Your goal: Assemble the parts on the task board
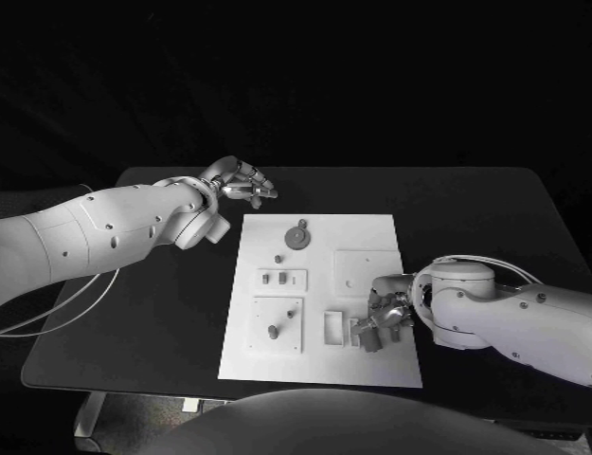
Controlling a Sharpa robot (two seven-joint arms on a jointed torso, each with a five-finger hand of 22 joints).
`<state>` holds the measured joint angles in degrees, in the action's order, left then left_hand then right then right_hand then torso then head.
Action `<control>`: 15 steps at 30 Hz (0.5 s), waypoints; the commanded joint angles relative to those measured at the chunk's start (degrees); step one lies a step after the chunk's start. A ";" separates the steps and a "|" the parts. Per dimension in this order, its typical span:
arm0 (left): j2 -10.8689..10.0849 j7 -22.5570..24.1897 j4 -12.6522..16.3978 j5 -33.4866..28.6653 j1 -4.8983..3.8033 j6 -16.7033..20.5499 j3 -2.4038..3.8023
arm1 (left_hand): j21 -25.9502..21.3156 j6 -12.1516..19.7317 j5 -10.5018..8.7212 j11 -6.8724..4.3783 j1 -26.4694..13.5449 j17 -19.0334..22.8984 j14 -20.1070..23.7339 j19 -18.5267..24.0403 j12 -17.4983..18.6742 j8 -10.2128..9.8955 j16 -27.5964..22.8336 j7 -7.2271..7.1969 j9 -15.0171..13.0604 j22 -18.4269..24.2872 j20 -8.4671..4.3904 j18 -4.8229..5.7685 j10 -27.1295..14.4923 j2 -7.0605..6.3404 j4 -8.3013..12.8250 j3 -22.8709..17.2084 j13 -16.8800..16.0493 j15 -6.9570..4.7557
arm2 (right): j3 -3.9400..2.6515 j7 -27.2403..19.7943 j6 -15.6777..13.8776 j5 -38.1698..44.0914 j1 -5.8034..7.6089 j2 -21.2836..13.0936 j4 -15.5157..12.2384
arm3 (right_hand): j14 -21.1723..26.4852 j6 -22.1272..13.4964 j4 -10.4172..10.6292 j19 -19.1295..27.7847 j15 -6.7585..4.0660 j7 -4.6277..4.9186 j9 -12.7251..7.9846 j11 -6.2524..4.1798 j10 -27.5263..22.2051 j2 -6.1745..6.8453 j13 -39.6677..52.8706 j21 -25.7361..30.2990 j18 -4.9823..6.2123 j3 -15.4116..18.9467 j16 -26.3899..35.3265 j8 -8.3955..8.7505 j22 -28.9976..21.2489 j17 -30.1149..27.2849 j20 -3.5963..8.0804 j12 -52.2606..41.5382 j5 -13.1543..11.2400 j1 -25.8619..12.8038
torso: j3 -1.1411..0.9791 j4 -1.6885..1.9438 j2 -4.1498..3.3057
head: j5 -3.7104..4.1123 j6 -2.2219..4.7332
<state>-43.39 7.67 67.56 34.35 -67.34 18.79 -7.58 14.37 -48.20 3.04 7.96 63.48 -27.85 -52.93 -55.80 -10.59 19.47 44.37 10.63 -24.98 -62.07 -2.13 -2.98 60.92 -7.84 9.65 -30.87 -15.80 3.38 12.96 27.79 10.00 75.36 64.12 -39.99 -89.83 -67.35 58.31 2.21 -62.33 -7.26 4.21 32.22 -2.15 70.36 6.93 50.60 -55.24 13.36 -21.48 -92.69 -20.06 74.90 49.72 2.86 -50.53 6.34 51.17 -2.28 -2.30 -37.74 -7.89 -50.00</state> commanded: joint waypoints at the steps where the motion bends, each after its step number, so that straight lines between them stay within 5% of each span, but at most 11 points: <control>1: 0.06 0.20 0.21 -0.30 -0.04 -0.33 0.05 | -0.31 0.33 -0.17 0.09 -0.14 -0.06 -0.42 -0.24 -0.27 -0.19 -0.39 -0.19 -0.09 -0.07 -0.01 -0.53 -0.24 0.51 -0.37 0.05 0.10 0.14 | 0.38 1.03 0.95 1.55 -0.38 0.09 0.09 | -0.37 0.45 -0.81 0.23 -0.13 -0.05 -0.26 -0.09 0.32 -0.35 0.08 -0.20 1.64 0.06 0.36 0.32 1.02 0.11 -0.03 -0.10 0.22 0.97 | 0.02 0.00 -0.01 | -0.07 0.00; 2: 0.03 0.18 0.24 -0.30 -0.04 -0.33 0.05 | -0.31 0.33 -0.17 0.09 -0.14 -0.06 -0.42 -0.24 -0.27 -0.19 -0.39 -0.19 -0.08 -0.07 -0.01 -0.53 -0.24 0.51 -0.37 0.05 0.10 0.14 | 0.39 1.10 0.71 1.64 -0.38 0.06 0.07 | -0.39 0.47 -1.06 0.24 -0.13 -0.04 -0.26 -0.09 0.32 -0.41 0.09 -0.20 1.64 0.11 0.38 0.34 1.02 0.15 -0.04 -0.09 0.24 1.06 | 0.02 0.01 -0.01 | -0.09 0.00; 3: 0.01 0.15 0.24 -0.30 -0.04 -0.33 0.05 | -0.31 0.33 -0.17 0.09 -0.14 -0.06 -0.42 -0.24 -0.27 -0.19 -0.39 -0.19 -0.08 -0.07 -0.01 -0.53 -0.24 0.50 -0.37 0.05 0.11 0.13 | 0.40 1.12 0.38 1.67 -0.38 -0.01 0.05 | -0.53 0.66 -4.47 0.24 -0.14 -0.05 -0.22 -0.14 0.39 -1.47 0.16 -0.28 1.64 -0.34 0.45 0.42 1.02 0.43 0.00 -0.09 0.28 3.69 | 0.01 0.00 -0.01 | -0.10 0.00; 7: -0.04 0.11 0.21 -0.30 -0.04 -0.30 0.05 | -0.32 0.33 -0.17 0.09 -0.14 -0.08 -0.42 -0.24 -0.27 -0.19 -0.40 -0.19 -0.08 -0.07 -0.01 -0.53 -0.25 0.49 -0.37 0.05 0.11 0.13 | 0.40 1.10 -0.62 1.66 -0.38 -0.31 -0.09 | -0.85 1.24 -9.74 0.18 0.06 -0.06 -0.29 -0.13 0.67 -4.19 0.25 -0.22 1.64 -0.02 0.81 0.81 0.85 1.05 -0.65 0.04 0.37 3.59 | 0.02 0.00 -0.01 | -0.10 0.00; 11: -0.05 -0.02 0.17 -0.30 -0.05 -0.40 0.05 | -0.32 0.33 -0.17 0.09 -0.13 -0.09 -0.41 -0.24 -0.27 -0.19 -0.41 -0.19 -0.08 -0.08 -0.02 -0.54 -0.25 0.49 -0.38 0.05 0.12 0.13 | 0.39 0.73 -1.85 0.71 -0.37 -0.72 -0.42 | -1.30 1.87 -12.77 0.07 0.20 -0.16 -0.45 -0.20 0.98 -6.43 0.23 -0.12 1.64 -0.71 1.10 1.19 0.77 1.86 -1.02 0.25 0.45 1.71 | 0.02 -0.01 -0.01 | -0.24 0.00; 15: -0.12 -0.16 0.16 -0.26 -0.05 -0.44 0.05 | -0.33 0.25 -0.17 0.09 -0.11 -0.13 -0.41 -0.24 -0.28 -0.15 -0.44 -0.22 -0.10 -0.09 -0.02 -0.54 -0.26 0.56 -0.41 0.03 0.14 0.13 | 0.37 0.20 -2.34 -2.02 -0.34 -1.40 -1.03 | -1.62 2.45 -14.75 -0.21 0.29 -0.22 -0.61 -0.26 1.31 -7.18 0.23 -0.12 1.64 -1.63 1.35 1.48 0.72 2.32 -1.15 0.39 0.48 -0.02 | 0.03 -0.01 -0.01 | -0.32 0.00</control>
<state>-43.53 7.48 67.61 34.35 -67.35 18.77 -7.56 14.38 -48.20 3.04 7.96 63.48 -27.92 -52.92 -55.80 -10.59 19.47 44.15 10.63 -25.01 -62.09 -2.13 -2.66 60.92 -7.84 9.65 -30.88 -15.76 3.38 13.07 27.68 8.34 74.95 64.05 -41.07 -90.90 -68.62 60.43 -5.88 -62.54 -6.85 3.91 31.62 -2.47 71.29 0.90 50.77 -55.24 13.31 -16.72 -91.58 -18.28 74.90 52.04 1.83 -50.53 6.66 50.55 -2.25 -2.30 -37.74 -8.16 -50.00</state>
